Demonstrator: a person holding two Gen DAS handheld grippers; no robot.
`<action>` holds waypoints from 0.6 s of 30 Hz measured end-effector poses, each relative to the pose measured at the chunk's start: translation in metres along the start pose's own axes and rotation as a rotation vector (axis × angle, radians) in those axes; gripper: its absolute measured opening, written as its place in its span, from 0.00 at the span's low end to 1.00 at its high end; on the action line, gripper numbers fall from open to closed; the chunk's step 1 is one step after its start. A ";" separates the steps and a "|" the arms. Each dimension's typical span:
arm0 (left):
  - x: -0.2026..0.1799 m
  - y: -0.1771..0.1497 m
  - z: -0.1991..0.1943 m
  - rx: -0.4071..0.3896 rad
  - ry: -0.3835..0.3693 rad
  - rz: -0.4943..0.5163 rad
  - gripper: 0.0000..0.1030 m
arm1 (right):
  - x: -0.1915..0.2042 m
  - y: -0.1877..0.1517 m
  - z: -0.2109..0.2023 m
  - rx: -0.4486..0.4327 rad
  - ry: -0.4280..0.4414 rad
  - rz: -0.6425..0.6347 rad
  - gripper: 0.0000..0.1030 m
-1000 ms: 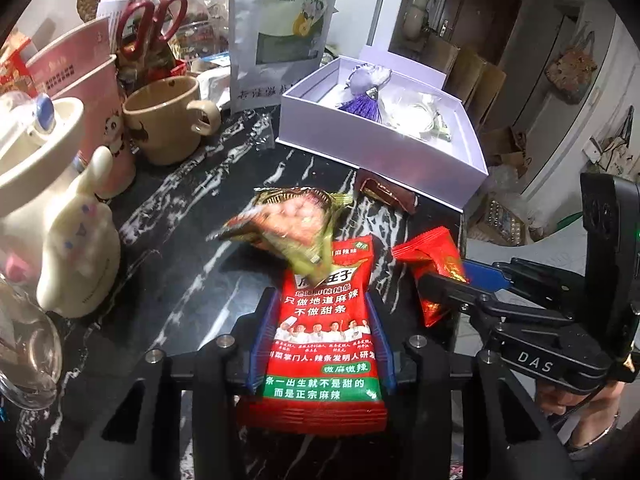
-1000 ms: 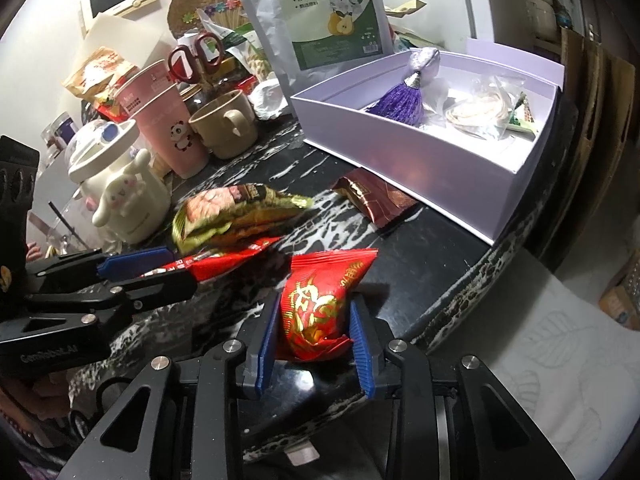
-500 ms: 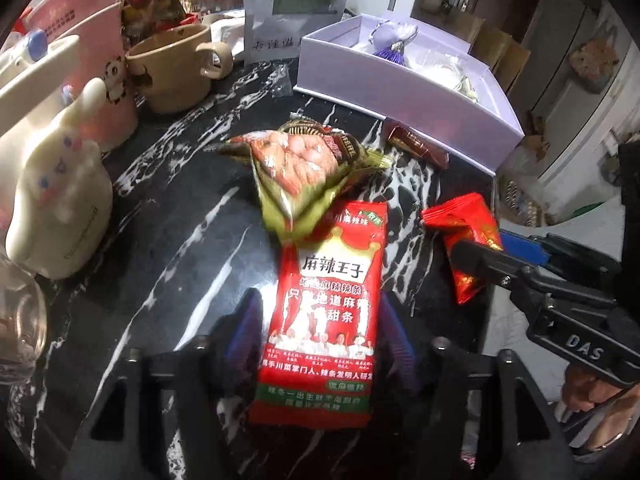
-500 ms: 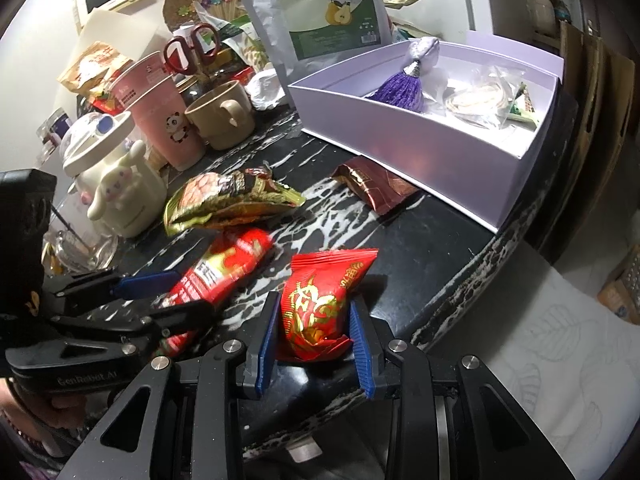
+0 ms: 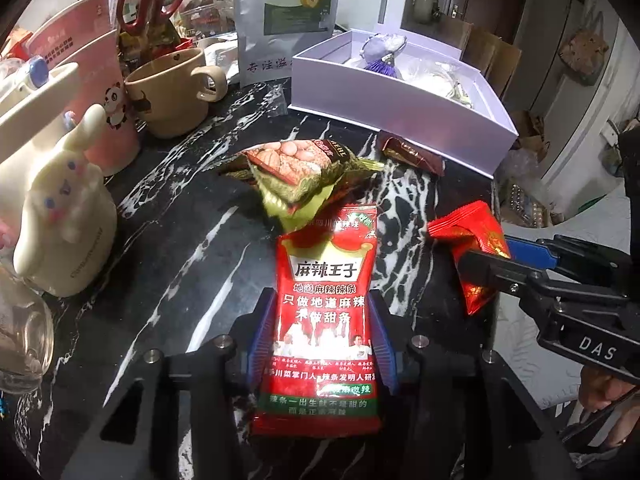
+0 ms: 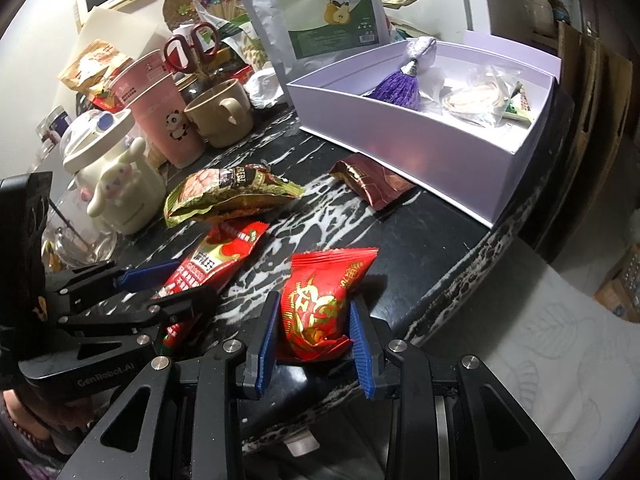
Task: Organize soft objects
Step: 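Lift the red spicy-strip packet and red candy packet off the counter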
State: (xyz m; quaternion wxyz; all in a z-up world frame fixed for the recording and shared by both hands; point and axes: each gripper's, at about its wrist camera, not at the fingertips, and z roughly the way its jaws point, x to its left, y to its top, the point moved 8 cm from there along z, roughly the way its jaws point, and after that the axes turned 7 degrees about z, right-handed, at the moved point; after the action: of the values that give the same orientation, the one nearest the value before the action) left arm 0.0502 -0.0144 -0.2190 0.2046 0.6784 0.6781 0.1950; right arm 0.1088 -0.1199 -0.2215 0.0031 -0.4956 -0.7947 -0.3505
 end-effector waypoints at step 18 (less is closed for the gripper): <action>-0.019 0.012 -0.031 -0.081 -0.042 0.024 0.43 | 0.010 -0.007 -0.018 -0.025 0.025 -0.001 0.32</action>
State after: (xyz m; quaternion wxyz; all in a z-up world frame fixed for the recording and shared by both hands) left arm 0.0436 -0.0328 -0.1862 0.2440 0.6816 0.6569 0.2104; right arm 0.0923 -0.1234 -0.2081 0.0065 -0.4909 -0.7903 -0.3667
